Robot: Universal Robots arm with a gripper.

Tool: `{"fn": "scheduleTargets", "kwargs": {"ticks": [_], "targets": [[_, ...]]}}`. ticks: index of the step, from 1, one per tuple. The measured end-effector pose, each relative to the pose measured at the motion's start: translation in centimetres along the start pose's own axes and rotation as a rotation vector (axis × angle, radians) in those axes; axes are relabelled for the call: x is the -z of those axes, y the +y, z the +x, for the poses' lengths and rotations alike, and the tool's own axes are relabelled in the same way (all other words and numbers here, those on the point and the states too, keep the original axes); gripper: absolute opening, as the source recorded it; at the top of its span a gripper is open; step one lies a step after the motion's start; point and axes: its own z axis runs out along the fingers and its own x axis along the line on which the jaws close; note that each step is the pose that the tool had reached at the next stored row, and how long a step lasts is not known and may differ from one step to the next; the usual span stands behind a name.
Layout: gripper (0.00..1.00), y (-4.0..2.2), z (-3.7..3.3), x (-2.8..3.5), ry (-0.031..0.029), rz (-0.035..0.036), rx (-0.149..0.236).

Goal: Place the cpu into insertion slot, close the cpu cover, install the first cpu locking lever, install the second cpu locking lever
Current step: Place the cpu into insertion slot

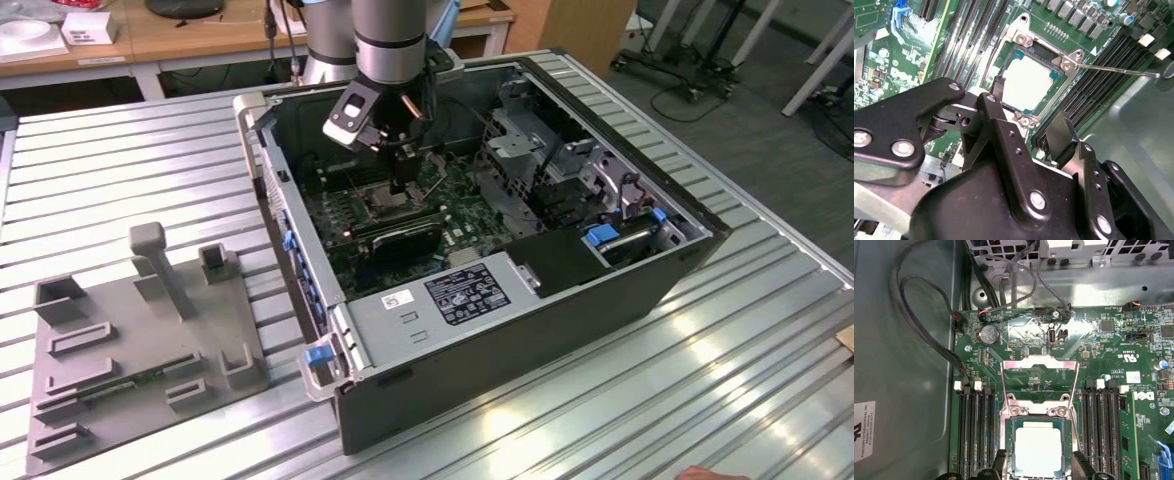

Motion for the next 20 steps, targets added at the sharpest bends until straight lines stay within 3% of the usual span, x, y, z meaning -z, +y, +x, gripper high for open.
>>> {"fn": "scheduleTargets", "kwargs": {"ticks": [2, 3, 10, 16, 20], "targets": [[0.61, 0.01, 0.00, 0.00, -0.0002, 0.0117, -0.001], [0.61, 0.00, 0.00, 0.00, -0.0003, 0.0126, -0.001], [0.61, 0.01, 0.00, 0.06, -0.0002, 0.0159, -0.001], [0.61, 0.07, 0.03, 0.89, -0.0003, 0.0159, -0.001], [0.61, 0.08, 0.04, 0.99, -0.0001, 0.0158, -0.001]]}}
